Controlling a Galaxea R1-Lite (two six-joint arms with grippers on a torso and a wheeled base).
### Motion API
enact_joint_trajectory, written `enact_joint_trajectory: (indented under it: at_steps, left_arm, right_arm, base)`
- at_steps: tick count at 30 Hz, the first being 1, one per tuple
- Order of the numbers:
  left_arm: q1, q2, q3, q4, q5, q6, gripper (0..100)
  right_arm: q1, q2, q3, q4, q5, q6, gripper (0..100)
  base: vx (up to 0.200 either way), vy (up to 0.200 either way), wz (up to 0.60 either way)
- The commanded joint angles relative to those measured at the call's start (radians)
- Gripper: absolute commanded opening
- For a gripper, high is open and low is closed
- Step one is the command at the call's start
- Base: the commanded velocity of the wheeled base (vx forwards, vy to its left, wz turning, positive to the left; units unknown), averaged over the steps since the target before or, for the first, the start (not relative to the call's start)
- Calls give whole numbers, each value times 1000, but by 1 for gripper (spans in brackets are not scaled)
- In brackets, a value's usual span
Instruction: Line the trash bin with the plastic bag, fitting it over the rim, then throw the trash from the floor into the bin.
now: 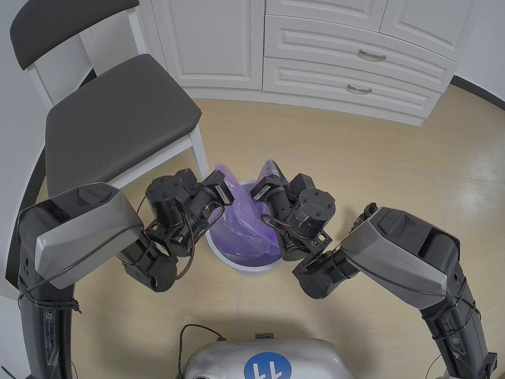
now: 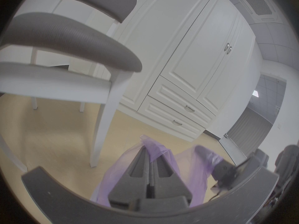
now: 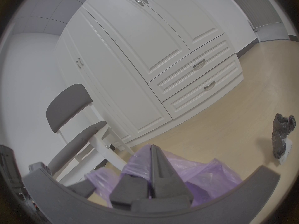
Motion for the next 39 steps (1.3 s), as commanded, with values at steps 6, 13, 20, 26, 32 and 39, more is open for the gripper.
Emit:
enact_joint_trajectory:
  at_steps: [6,13,20,26,32,39]
  left_arm:
    - [-54,104,-6,-17,2,-2,0]
    - [-55,153,-37,-25,5,-1,0]
    - [38,57,20,29,-34,19,0]
    - [106,-71,135,95,-179,27,0]
    - [160,-139,187,188,-231,119,0]
    - [187,-153,194,280,-227,206,0]
  right_arm:
    - [-58,-37,15,-1,14,-3,0]
    - [-78,-45,35,-1,17,-13,0]
    - [-155,-105,107,12,69,-81,0]
    - [-207,-202,296,13,185,-108,0]
    - [-273,-245,424,10,238,-237,0]
    - [-334,-260,523,15,250,-369,0]
  base:
    - [0,0,0]
    - [0,0,0]
    - [0,0,0]
    - [0,0,0]
    - [0,0,0]
    - [0,0,0]
